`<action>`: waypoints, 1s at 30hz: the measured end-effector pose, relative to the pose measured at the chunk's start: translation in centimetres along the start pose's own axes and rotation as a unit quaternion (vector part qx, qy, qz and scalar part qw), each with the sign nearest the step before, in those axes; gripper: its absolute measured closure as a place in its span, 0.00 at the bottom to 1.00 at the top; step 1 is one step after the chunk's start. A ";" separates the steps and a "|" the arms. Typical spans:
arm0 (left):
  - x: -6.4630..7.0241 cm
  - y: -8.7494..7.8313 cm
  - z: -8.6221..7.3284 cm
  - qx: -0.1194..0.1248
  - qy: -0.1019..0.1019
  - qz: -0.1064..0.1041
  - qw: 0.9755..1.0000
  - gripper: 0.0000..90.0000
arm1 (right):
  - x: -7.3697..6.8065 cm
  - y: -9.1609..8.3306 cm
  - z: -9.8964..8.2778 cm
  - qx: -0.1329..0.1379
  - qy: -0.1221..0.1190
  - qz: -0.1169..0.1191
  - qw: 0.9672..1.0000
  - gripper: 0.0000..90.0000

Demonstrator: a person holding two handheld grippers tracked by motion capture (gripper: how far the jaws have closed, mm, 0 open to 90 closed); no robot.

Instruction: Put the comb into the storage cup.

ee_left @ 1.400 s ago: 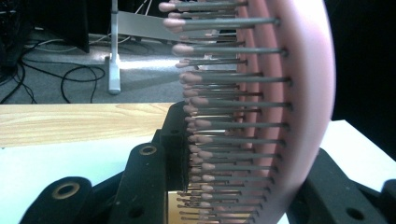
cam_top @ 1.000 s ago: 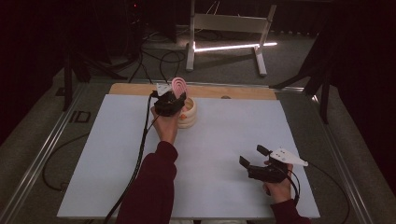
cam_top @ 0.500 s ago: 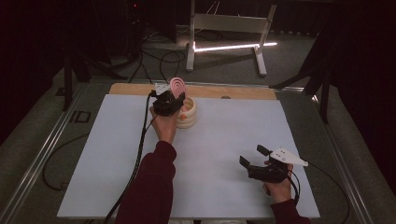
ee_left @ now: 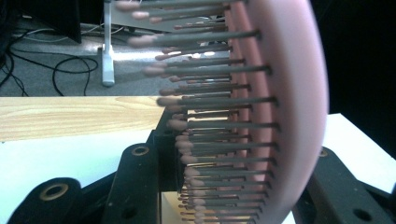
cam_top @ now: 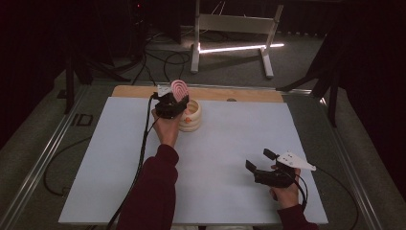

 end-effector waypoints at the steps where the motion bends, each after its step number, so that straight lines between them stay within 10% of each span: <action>1: -0.1 0.0 0.0 -0.001 0.000 -0.001 1.000 0.66 | 0.0 0.0 0.0 0.000 0.000 0.000 1.000 0.10; 30: -1.8 -0.1 -0.7 -0.017 0.014 0.017 1.000 0.55 | 0.0 0.1 -0.1 -0.002 -0.001 -0.001 1.000 0.10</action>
Point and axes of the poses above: each handheld gripper's, and its own axes: y roughly forward along the jaws, z roughly out of its top, x roughly to its right, the point moved 9 cm from there along y, roughly forward along the jaws, and after that the axes turned 7 degrees about -y, right-handed, at the moved point
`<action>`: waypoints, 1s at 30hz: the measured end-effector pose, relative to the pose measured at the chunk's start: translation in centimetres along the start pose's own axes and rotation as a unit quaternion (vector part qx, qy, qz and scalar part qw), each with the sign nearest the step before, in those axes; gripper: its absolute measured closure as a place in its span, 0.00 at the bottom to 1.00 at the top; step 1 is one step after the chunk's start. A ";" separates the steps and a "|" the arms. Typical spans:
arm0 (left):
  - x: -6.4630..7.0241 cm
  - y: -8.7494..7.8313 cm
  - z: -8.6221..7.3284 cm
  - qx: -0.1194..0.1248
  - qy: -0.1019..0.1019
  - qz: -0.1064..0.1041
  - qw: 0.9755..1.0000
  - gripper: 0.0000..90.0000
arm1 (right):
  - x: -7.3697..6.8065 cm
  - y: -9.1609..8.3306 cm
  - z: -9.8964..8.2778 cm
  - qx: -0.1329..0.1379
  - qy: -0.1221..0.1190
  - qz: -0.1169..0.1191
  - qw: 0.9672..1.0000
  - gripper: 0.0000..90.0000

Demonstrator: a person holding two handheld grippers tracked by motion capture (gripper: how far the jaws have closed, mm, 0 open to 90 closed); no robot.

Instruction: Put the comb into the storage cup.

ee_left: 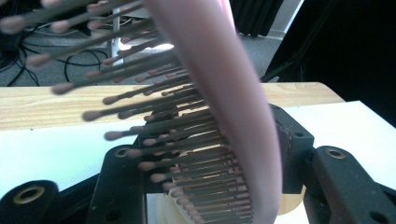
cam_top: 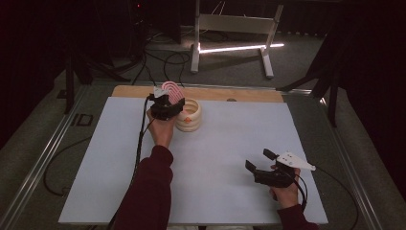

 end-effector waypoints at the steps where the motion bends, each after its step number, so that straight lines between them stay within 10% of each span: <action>1: 0.0 0.0 0.0 0.000 0.001 0.000 1.000 0.55 | 0.0 0.0 0.0 0.000 0.000 0.000 1.000 0.10; 30: -0.6 -0.3 0.1 -0.002 0.028 0.038 0.999 0.37 | 0.1 0.0 -0.1 -0.002 0.001 0.001 1.000 0.10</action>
Point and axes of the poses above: each handheld gripper's, and its own axes: y roughly forward along the jaws, z roughly out of its top, x roughly to its right, the point moved 9 cm from there along y, roughly forward along the jaws, and after that the axes turned 7 degrees about -y, right-handed, at the moved point
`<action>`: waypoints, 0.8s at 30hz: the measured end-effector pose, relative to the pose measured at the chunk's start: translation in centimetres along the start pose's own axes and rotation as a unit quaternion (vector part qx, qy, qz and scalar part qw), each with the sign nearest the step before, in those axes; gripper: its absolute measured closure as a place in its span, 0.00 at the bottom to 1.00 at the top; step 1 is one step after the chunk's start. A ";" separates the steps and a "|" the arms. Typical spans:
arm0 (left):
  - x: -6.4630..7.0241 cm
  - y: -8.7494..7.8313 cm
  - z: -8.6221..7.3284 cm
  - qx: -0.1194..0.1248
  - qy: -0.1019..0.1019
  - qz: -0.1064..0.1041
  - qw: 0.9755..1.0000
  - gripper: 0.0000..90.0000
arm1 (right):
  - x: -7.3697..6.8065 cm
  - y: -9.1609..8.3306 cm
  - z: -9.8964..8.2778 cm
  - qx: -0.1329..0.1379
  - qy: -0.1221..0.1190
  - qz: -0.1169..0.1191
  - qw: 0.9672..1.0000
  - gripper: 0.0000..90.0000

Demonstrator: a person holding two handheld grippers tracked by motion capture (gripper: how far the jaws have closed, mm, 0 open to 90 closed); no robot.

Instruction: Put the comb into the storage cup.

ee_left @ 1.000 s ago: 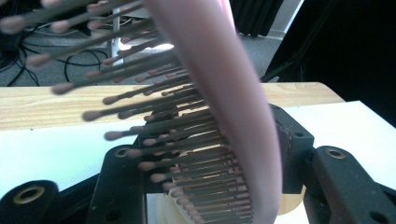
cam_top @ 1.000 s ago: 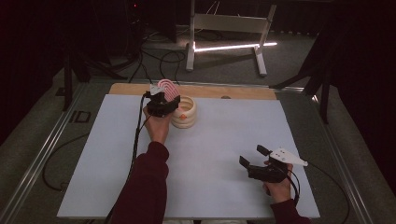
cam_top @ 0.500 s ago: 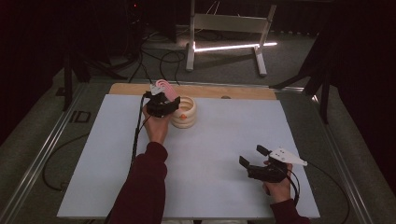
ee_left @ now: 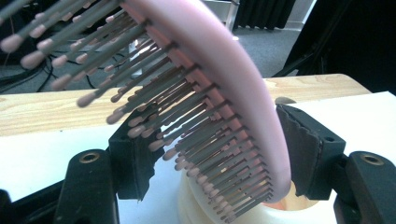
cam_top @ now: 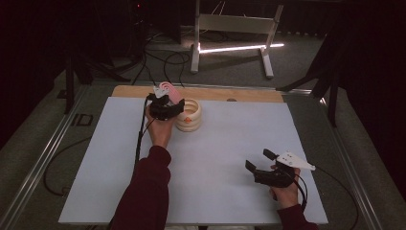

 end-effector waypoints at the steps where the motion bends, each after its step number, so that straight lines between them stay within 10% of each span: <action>1: 0.0 0.0 0.0 -0.001 0.000 -0.001 1.000 0.37 | 0.0 0.0 0.0 0.000 0.000 0.000 1.000 0.10; 24: -0.3 -0.4 0.1 -0.005 0.014 0.021 1.000 0.18 | -0.1 0.0 0.0 0.001 -0.001 0.000 1.000 0.10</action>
Point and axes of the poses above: each handheld gripper's, and its own axes: y roughly forward along the jaws, z roughly out of its top, x roughly to its right, the point moved 9 cm from there along y, roughly forward along the jaws, and after that the axes turned 7 degrees about -y, right-handed, at the moved point
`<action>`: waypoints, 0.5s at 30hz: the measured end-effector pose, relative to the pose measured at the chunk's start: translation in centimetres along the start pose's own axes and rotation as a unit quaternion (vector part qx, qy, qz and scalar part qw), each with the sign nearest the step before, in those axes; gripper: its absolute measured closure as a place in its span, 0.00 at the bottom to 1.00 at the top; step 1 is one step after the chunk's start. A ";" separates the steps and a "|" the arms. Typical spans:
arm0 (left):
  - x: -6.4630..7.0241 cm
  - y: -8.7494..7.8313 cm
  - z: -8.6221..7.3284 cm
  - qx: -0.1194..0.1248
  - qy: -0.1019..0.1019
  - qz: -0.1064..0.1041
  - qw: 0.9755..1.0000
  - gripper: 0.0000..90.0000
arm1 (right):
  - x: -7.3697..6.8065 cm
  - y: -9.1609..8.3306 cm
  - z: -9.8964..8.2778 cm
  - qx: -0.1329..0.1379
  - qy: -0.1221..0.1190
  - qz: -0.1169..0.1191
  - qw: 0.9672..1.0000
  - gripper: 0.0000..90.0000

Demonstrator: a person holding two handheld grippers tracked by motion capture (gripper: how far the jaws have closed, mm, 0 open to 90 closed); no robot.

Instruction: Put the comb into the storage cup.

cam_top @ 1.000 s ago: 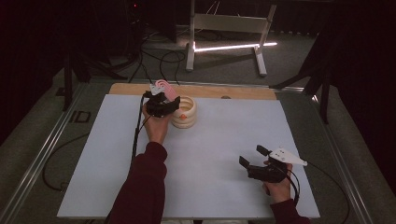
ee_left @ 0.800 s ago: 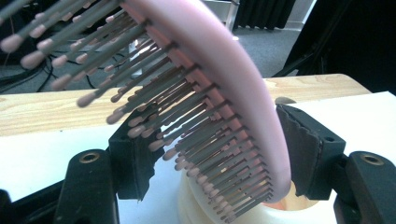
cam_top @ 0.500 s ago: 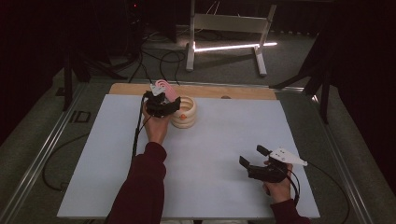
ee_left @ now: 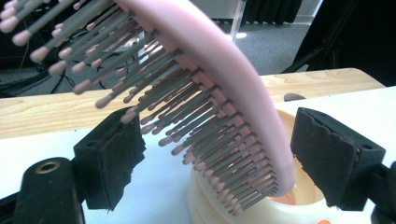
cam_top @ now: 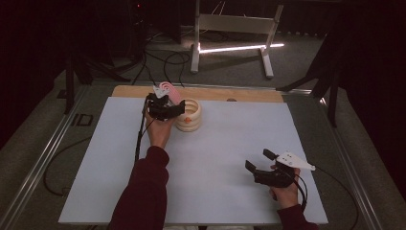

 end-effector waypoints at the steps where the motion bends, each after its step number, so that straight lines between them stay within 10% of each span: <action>1: 0.0 0.0 0.0 -0.001 0.001 0.001 1.000 0.18 | 0.0 0.0 0.0 0.000 0.000 0.000 1.000 0.10; 15: -0.5 -0.3 0.0 -0.008 0.004 0.018 1.000 0.06 | -0.1 0.0 0.0 0.000 0.000 0.001 1.000 0.10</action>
Point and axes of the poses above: each handheld gripper's, and its own axes: y roughly forward along the jaws, z roughly out of its top, x roughly to its right, the point moved 9 cm from there along y, roughly forward along the jaws, and after that the axes turned 7 degrees about -y, right-handed, at the moved point
